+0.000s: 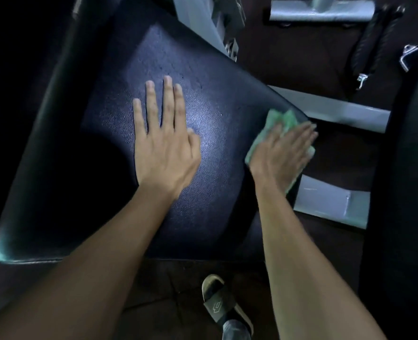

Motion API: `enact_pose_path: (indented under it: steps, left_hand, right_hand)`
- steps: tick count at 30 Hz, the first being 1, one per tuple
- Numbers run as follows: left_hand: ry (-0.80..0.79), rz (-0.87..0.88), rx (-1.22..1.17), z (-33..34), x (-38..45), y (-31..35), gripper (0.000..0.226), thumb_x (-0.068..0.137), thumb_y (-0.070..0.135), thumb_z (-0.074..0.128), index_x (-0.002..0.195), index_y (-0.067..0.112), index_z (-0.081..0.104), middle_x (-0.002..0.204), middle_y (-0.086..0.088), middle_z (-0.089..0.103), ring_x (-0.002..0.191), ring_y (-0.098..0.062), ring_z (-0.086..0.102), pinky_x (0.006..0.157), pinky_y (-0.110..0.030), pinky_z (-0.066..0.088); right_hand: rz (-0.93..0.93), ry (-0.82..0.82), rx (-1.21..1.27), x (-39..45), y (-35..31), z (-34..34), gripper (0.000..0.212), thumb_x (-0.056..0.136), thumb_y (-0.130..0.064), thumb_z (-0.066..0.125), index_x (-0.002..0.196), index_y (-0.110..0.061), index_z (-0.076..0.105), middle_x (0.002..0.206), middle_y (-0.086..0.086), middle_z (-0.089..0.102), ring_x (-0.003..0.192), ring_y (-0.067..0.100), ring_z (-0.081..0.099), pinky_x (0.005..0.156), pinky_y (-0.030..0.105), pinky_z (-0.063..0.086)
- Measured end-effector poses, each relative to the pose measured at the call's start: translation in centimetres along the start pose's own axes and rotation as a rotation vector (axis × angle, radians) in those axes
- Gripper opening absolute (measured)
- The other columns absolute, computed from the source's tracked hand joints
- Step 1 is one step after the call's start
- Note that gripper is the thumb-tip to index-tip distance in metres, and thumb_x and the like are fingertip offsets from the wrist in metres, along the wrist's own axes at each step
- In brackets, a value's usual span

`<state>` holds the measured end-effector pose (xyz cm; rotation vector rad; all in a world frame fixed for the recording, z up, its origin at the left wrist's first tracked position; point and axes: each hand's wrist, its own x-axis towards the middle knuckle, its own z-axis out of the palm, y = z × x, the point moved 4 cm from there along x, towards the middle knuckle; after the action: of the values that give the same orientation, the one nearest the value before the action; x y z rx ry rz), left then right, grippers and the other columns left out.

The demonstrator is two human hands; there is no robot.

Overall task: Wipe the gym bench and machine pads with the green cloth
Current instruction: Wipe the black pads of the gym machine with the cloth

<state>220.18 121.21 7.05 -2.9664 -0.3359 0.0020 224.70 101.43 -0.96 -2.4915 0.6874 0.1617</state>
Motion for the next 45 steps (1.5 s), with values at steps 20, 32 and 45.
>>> enact_pose_path:
  steps: [20, 32, 45]
  left_hand:
    - [-0.042, -0.102, -0.055, -0.3, 0.4, -0.1, 0.082, 0.099, 0.033, 0.040, 0.161, -0.005, 0.002, 0.170, -0.023, -0.004, 0.160, -0.032, -0.003, 0.131, -0.044, 0.002]
    - [0.072, -0.658, -0.165, -0.8, -4.4, -5.0, 0.076, 0.102, 0.040, 0.034, 0.164, 0.008, 0.003, 0.172, -0.015, 0.001, 0.160, -0.027, 0.002, 0.130, -0.040, -0.002]
    - [0.046, -0.655, -0.115, -0.7, -4.3, -4.8, 0.076, 0.106, 0.039, 0.030, 0.161, 0.000, -0.002, 0.171, -0.022, -0.003, 0.160, -0.032, -0.001, 0.130, -0.045, 0.001]
  right_hand:
    - [-0.945, -0.218, -0.176, -3.7, -8.3, 0.7, 0.066, 0.109, -0.044, 0.014, 0.164, -0.009, 0.008, 0.174, 0.008, 0.006, 0.161, 0.021, 0.004, 0.130, 0.046, 0.012]
    - [-1.454, -0.356, -0.164, -8.4, -16.7, 2.3, 0.064, 0.109, -0.038, 0.023, 0.164, -0.007, 0.011, 0.174, 0.008, 0.008, 0.161, 0.021, 0.004, 0.131, 0.045, 0.008]
    - [-1.567, -0.373, -0.227, -6.4, -12.2, 0.9, 0.063, 0.109, -0.038, 0.022, 0.164, -0.009, 0.012, 0.173, 0.007, 0.009, 0.161, 0.019, 0.005, 0.130, 0.046, 0.013]
